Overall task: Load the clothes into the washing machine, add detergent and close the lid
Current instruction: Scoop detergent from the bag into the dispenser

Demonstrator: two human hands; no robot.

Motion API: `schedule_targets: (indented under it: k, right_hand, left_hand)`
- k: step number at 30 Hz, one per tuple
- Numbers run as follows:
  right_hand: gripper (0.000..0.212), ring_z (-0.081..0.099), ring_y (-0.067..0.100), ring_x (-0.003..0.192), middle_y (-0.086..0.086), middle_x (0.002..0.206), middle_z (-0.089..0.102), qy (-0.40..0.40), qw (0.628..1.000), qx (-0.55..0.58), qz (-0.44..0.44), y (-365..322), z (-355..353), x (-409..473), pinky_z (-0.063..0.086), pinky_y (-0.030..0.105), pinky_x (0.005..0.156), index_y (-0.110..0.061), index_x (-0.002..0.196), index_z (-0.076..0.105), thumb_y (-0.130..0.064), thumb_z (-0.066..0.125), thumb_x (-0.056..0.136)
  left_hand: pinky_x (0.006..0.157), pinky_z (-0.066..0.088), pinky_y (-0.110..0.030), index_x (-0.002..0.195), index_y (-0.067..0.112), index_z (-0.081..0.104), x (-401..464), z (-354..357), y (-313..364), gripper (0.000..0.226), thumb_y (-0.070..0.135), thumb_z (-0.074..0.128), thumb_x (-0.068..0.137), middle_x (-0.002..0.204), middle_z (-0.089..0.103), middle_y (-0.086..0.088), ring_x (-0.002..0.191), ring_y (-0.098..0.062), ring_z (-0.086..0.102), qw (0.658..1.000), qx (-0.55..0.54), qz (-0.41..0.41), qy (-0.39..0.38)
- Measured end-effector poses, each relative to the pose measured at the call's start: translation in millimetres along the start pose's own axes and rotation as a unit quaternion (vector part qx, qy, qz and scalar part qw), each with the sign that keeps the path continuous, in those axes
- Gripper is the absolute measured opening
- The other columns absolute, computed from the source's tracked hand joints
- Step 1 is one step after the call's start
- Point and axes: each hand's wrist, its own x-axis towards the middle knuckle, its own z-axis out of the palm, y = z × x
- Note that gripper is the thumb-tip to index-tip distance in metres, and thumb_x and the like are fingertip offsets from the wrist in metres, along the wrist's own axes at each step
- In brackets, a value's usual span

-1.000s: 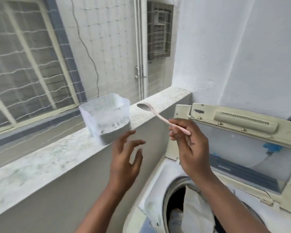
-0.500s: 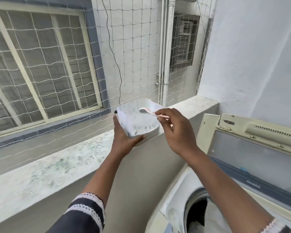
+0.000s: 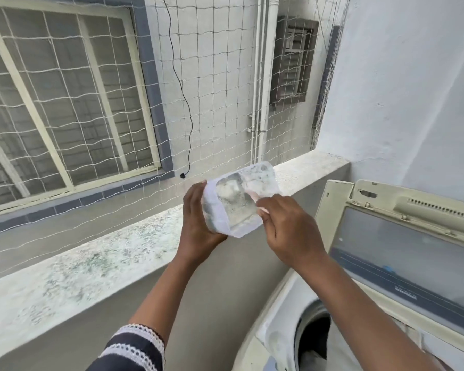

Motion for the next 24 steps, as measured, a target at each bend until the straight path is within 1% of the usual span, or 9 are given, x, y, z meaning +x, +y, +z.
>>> schedule_targets:
  k: [3,7,11,13,15,17,20,22,24]
  right_hand:
    - [0.024,0.057,0.023,0.080,-0.001,0.087,0.063,-0.022,1.000,-0.006,-0.012,-2.5,9.8,-9.2,0.051,0.032,0.060,-0.013,0.102,0.066,-0.022,0.045,0.094]
    - [0.025,0.057,0.021,0.076,0.000,0.084,0.063,-0.032,0.997,0.066,0.025,-19.1,14.4,-15.0,0.041,0.027,0.062,-0.011,0.099,0.064,-0.024,0.043,0.096]
    - [0.012,0.051,0.005,0.055,-0.010,0.065,0.058,0.001,0.975,0.198,0.105,-37.8,8.1,-9.1,0.035,0.017,0.054,-0.012,0.091,0.066,-0.015,0.055,0.096]
    - [0.014,0.053,0.008,0.049,-0.004,0.059,0.062,0.010,0.919,0.320,0.229,-38.4,6.6,-1.1,0.045,0.023,0.051,-0.012,0.087,0.068,-0.013,0.058,0.097]
    - [0.016,0.058,0.017,0.056,0.006,0.064,0.066,0.026,0.817,0.446,0.364,-35.9,4.1,7.2,0.051,0.032,0.054,-0.010,0.088,0.070,-0.012,0.057,0.098]
    - [0.017,0.057,0.020,0.058,0.013,0.067,0.066,0.043,0.741,0.510,0.435,-31.7,0.9,14.7,0.051,0.030,0.053,-0.005,0.088,0.069,-0.008,0.055,0.097]
    - [0.018,0.057,0.018,0.055,0.015,0.068,0.065,0.055,0.706,0.536,0.461,-25.9,-2.6,26.4,0.050,0.025,0.050,-0.002,0.088,0.068,-0.004,0.053,0.096]
    - [0.018,0.057,0.016,0.052,0.015,0.068,0.064,0.061,0.693,0.547,0.466,-22.7,-3.2,35.3,0.050,0.024,0.049,-0.003,0.086,0.067,-0.002,0.051,0.096]
    - [0.019,0.057,0.015,0.051,0.013,0.066,0.063,0.067,0.686,0.553,0.468,-19.6,-4.0,45.3,0.050,0.023,0.048,-0.004,0.085,0.066,-0.002,0.051,0.096]
  left_hand:
    - [0.117,0.031,-0.036,0.148,0.006,0.026,-1.6,0.3,0.1,0.111,0.012,0.093,0.060,0.153,0.026,-0.006,0.145,-0.023,0.028,1.000,0.007,0.025,-0.009]
    - [0.118,0.026,-0.026,0.149,0.014,0.024,-0.3,0.0,-0.2,0.113,0.017,0.094,0.061,0.154,0.024,-0.007,0.147,-0.022,0.025,0.999,-0.003,0.031,-0.020]
    - [0.117,0.029,-0.026,0.151,0.018,0.022,1.7,-1.4,-1.0,0.117,0.020,0.095,0.059,0.154,0.023,-0.003,0.146,-0.016,0.025,1.000,-0.010,0.020,-0.022]
    - [0.117,0.028,-0.026,0.152,0.018,0.021,2.5,-2.6,-2.2,0.120,0.022,0.095,0.058,0.151,0.023,0.005,0.145,-0.012,0.025,1.000,-0.012,0.010,-0.017]
    - [0.116,0.028,-0.029,0.154,0.019,0.020,2.6,-3.2,-2.1,0.120,0.033,0.092,0.058,0.148,0.022,0.011,0.145,-0.011,0.024,1.000,-0.013,-0.004,-0.012]
    - [0.117,0.030,-0.036,0.154,0.019,0.019,2.4,-2.8,0.1,0.119,0.043,0.086,0.059,0.148,0.020,0.013,0.145,-0.013,0.022,1.000,-0.009,-0.019,-0.007]
    - [0.117,0.030,-0.047,0.154,0.016,0.018,3.4,-1.3,-0.4,0.118,0.043,0.083,0.059,0.147,0.018,0.023,0.146,-0.019,0.020,1.000,-0.002,-0.024,0.006]
    - [0.117,0.029,-0.050,0.154,0.019,0.017,4.3,-1.0,-2.3,0.118,0.039,0.084,0.059,0.145,0.015,0.033,0.145,-0.019,0.020,0.999,0.001,-0.029,0.018]
    - [0.117,0.029,-0.052,0.154,0.020,0.016,5.6,-0.5,-5.1,0.120,0.041,0.084,0.056,0.144,0.016,0.033,0.144,-0.019,0.021,0.999,0.006,-0.039,0.028]
